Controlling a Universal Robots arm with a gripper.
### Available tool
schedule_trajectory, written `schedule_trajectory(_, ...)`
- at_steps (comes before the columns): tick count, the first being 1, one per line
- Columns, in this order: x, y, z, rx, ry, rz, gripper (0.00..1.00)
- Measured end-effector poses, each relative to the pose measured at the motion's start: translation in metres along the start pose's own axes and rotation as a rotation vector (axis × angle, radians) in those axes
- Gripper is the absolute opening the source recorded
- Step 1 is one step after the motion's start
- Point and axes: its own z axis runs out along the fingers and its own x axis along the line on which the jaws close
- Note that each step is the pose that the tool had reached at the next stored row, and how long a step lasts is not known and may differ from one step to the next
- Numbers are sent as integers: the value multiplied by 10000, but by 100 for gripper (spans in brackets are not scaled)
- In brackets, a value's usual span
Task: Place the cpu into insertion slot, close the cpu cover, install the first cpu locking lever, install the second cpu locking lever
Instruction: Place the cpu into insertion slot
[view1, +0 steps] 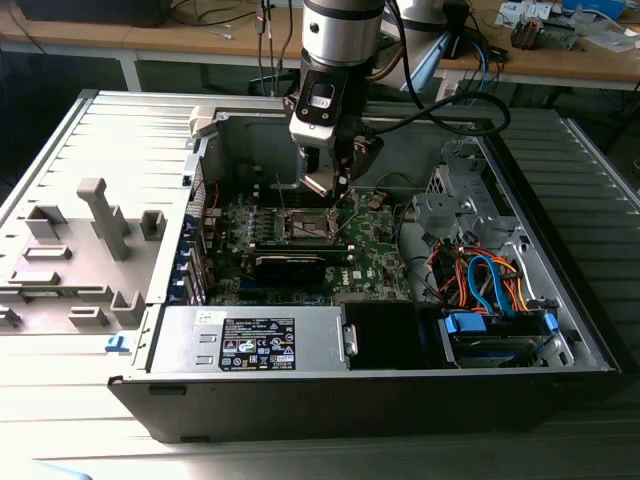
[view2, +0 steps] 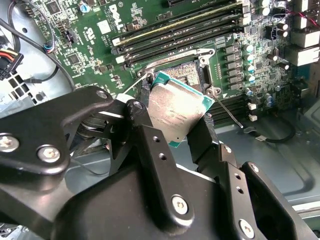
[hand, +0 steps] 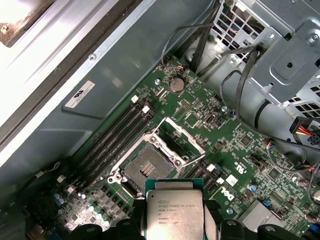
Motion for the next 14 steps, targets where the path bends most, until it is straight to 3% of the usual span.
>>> schedule_trajectory(14, 0, 0, 3, -4, -3, 211, 55)
